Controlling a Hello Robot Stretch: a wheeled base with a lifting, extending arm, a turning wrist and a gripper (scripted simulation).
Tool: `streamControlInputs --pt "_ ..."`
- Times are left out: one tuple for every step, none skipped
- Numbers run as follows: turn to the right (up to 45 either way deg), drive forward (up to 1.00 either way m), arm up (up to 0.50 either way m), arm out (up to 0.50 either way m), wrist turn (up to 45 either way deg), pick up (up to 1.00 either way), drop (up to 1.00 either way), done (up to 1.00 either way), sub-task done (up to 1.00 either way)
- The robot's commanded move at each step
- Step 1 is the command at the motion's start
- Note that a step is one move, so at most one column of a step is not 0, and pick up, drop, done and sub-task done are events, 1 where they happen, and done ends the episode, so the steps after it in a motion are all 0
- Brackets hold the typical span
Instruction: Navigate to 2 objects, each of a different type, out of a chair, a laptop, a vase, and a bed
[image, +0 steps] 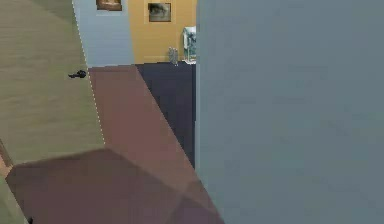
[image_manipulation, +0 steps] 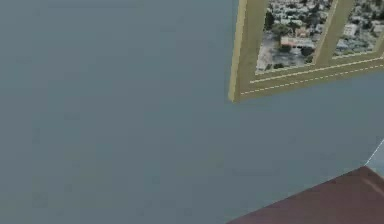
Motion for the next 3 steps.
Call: streamControlInputs --pt "-15.0 0.0 0.0 0.0 0.0 0.0 0.0 0.0 0.0" --pt "0.0 0.25 0.0 0.0 0.0 0.0 0.0 0.0 0.0" --pt "-6.0 0.0 0.0 0.0 0.0 0.0 0.0 0.0 0.0"
